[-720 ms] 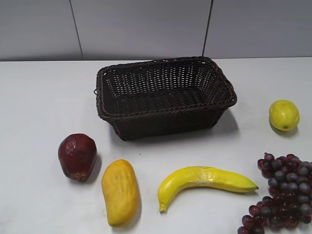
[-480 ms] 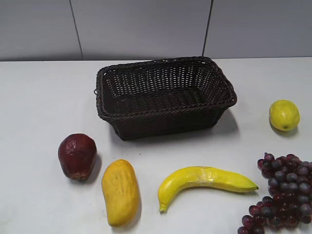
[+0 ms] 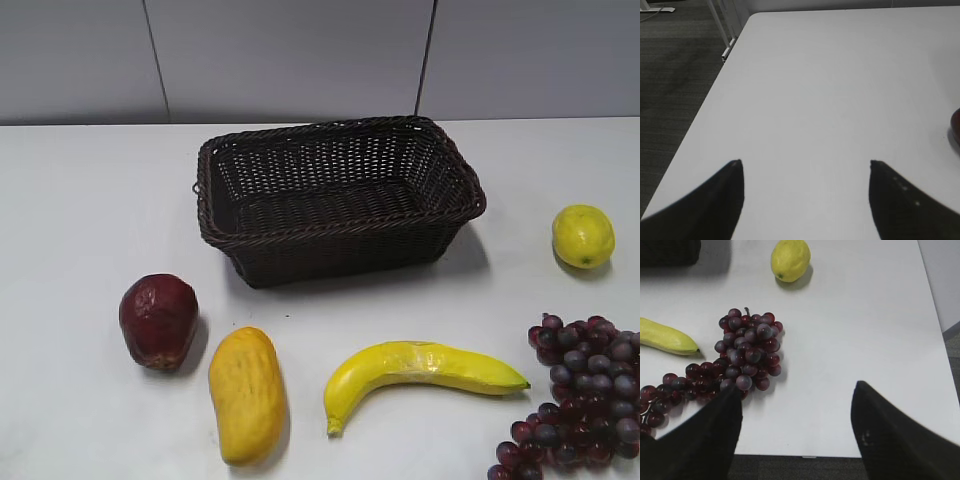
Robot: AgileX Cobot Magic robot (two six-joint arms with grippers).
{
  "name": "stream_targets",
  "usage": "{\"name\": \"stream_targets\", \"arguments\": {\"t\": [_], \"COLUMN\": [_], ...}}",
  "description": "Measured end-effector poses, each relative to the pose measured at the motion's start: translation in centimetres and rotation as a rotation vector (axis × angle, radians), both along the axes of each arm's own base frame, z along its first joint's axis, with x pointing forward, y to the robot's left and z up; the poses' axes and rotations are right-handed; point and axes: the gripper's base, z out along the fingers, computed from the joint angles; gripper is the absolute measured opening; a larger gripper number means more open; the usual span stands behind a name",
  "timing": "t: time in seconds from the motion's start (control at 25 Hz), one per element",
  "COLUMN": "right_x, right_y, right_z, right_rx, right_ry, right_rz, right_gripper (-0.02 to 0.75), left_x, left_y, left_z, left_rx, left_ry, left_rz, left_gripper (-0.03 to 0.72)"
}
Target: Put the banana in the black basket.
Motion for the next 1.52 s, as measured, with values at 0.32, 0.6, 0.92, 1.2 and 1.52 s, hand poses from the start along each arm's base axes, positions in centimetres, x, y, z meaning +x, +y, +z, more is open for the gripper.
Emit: {"name": "stream_targets", "arguments": {"t": [0.32,0.6,0.92,1.2,1.52], "right_x": [5.2,9.5,14.4,17.7,20.2], "right_y": [0.7,1.8,5.2,11.8,14.5], "right_z": [1.6,-0.2,-3.3,-6.7,-13.5], "right_rx": [-0.006,-0.07,-0.168,-0.235,-0.36], "right_ry": [0.09,0.221,0.347,0.347,0.551], "right_rz": [0.08,0.284,0.555,0.773,0.878], "right_gripper": [0.519,0.519,0.519,0.519,0.519], "left_x": [0.0,0.0,0.0,0.0,0.0], "left_y": [0.0,0.0,0.0,0.0,0.0], "left_z": [0.0,0.0,0.0,0.0,0.0], "left_rx": [0.0,0.0,0.0,0.0,0.0], "left_ry": [0.0,0.0,0.0,0.0,0.0], "left_rz": [0.0,0.0,0.0,0.0,0.0], "left_gripper": [0.578,0.578,0.578,0.578,0.578]}}
